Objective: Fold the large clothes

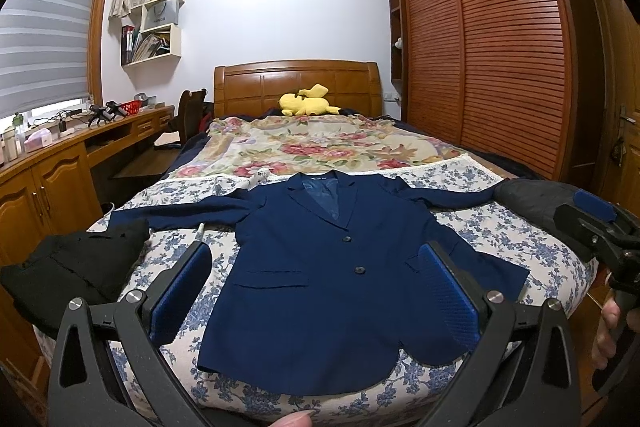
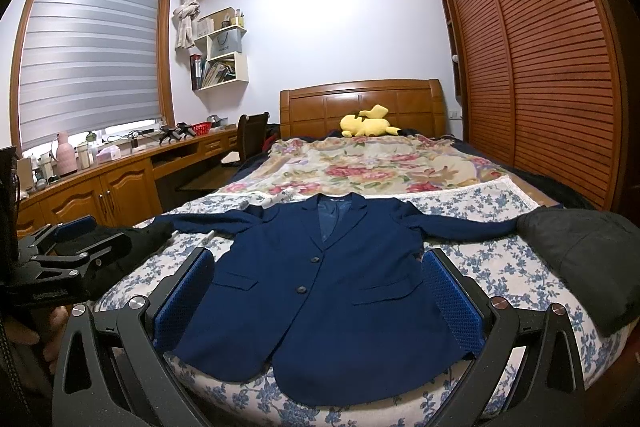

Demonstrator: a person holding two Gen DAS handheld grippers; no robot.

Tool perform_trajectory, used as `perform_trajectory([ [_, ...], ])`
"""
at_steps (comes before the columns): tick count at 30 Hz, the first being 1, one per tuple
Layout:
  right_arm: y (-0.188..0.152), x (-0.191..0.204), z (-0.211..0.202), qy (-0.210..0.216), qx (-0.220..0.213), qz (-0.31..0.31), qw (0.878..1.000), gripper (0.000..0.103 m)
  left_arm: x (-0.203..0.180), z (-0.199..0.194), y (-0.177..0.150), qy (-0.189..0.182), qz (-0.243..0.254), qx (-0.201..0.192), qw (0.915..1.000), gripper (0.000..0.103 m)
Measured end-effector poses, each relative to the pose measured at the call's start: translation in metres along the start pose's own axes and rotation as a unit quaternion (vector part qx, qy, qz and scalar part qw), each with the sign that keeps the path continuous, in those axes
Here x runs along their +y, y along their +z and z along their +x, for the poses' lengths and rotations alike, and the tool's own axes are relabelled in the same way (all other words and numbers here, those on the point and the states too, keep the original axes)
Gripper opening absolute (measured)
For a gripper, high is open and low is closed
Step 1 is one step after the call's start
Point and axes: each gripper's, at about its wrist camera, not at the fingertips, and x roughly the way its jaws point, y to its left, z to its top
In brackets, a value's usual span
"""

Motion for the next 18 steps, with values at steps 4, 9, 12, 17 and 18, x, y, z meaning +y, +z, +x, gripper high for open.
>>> perform_trajectory([
  [4,-0.001,0.0,0.0,0.0,0.001,0.0,1.0,0.103,0.0,0.001,-0.001,0.0,-0.001,0.001,1.0,0.103],
  [9,-0.001,-0.001,0.002,0.001,0.005,0.0,1.0,0.103,0.001,0.002,-0.002,0.0,-0.002,0.002,1.0,0.103],
  [12,-0.001,-0.002,0.003,0.001,0.006,-0.001,1.0,0.103,0.001,0.004,-0.003,-0.001,-0.001,0.004,1.0,0.103],
  [17,-0.002,-0.001,0.007,0.002,0.011,-0.003,1.0,0.103,0.006,0.012,-0.007,0.0,-0.003,0.01,0.9999,0.103],
  [18,-0.003,0.0,0.009,0.001,0.012,-0.005,1.0,0.103,0.008,0.014,-0.008,0.001,-0.003,0.012,0.9999,0.103],
])
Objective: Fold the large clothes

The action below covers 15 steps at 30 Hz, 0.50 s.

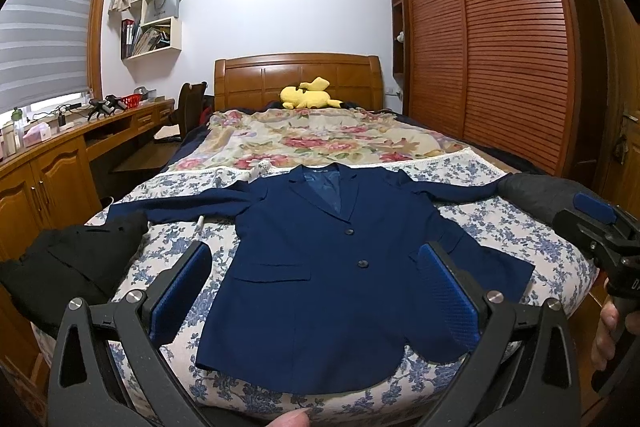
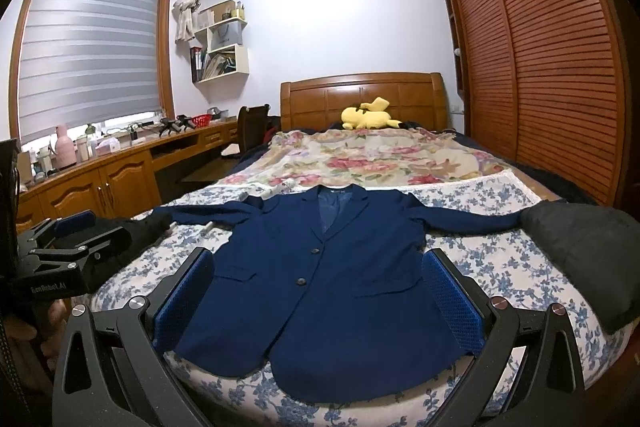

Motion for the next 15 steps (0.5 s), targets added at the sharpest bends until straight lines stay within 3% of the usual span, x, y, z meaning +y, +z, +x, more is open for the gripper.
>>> perform_trajectory([
  [15,0.003,-0.001,0.06,0.025,0.023,-0.013,0.999,0.103,0.028,0.057,-0.031,0.049,-0.001,0.042,0.9979,0.103],
])
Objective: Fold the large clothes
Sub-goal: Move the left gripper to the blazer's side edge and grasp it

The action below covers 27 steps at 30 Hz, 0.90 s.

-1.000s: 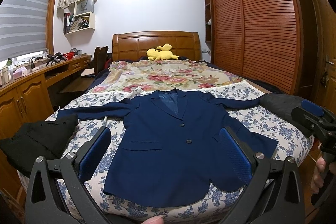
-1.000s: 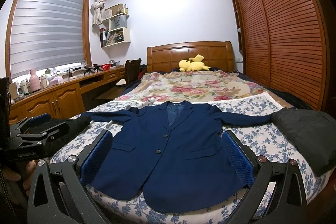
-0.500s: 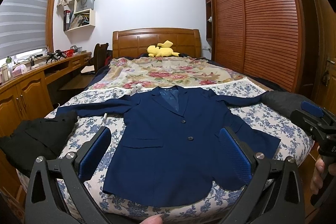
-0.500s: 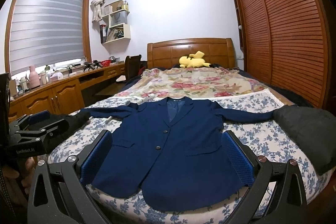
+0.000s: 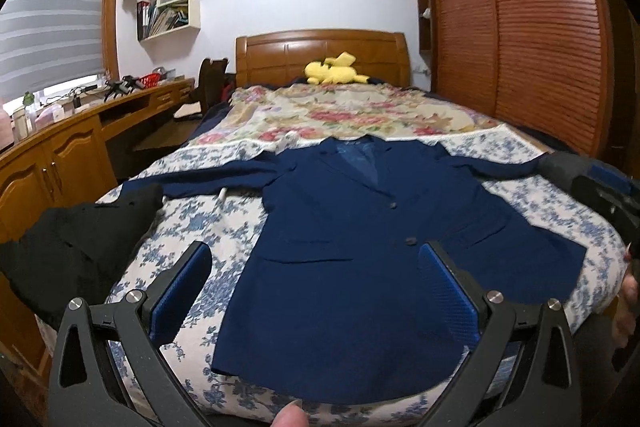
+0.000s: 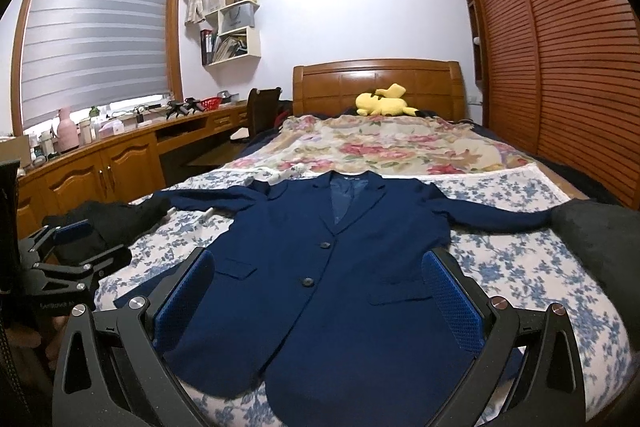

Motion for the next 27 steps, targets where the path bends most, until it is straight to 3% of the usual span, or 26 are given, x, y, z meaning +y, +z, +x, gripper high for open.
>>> perform_trajectory([
  [11,0.003,-0.001,0.065,0.025,0.023,-0.011,0.999,0.103,0.035,0.058,-0.018,-0.014,-0.017,0.066,0.9976,0.103],
  [27,0.016,0.004,0.168,0.088,0.051,-0.045,0.994,0.103,0.094,0.113,-0.009,0.0,-0.036,0.104,0.9939,0.103],
])
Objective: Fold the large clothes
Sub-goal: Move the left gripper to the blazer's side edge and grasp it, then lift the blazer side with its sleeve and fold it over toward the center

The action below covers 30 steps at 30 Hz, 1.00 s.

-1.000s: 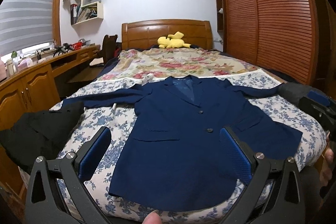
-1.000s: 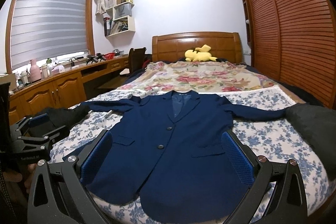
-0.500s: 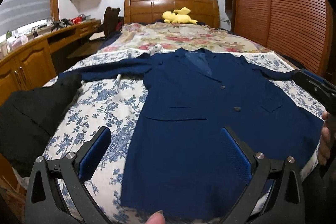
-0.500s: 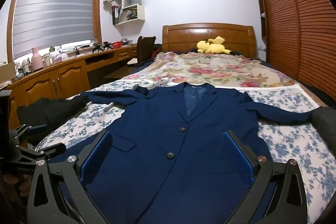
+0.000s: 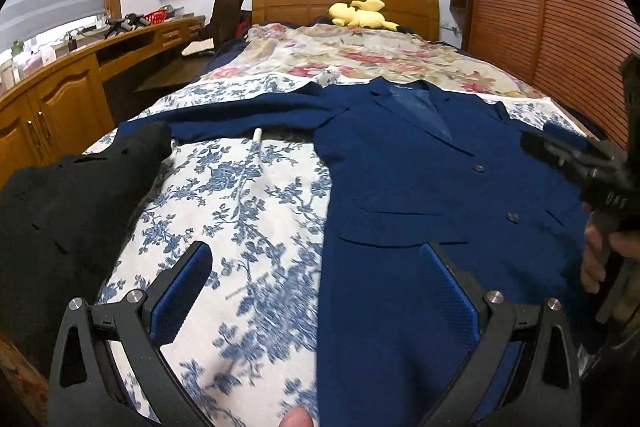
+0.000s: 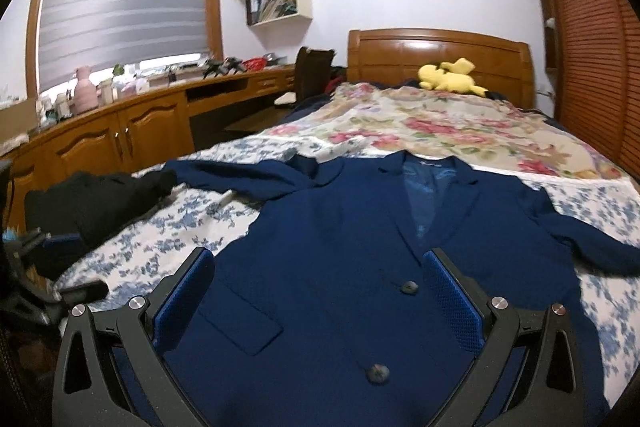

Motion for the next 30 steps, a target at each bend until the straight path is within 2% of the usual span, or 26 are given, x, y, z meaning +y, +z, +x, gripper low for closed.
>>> perform_trajectory([
  [5,-0.011,-0.015,0.02,0.014,0.041,0.002,0.999,0.103,0.013,0.026,0.017,0.007,0.0,0.018,0.9998,0.103],
  [11,-0.013,-0.032,0.018,0.028,0.073,0.005,0.997,0.103,0.027,0.059,0.039,0.015,0.003,0.03,0.9994,0.103],
  [17,-0.004,-0.037,0.02,0.029,0.081,0.015,0.996,0.103,0.049,0.099,0.07,-0.002,-0.029,0.041,0.9988,0.091],
  [22,-0.004,-0.043,0.025,0.034,0.09,0.027,0.995,0.103,0.065,0.138,0.096,0.003,-0.053,0.048,0.9975,0.079],
  [30,-0.003,-0.041,0.035,0.038,0.097,0.041,0.994,0.103,0.094,0.201,0.125,0.007,-0.119,0.066,0.9907,0.078],
])
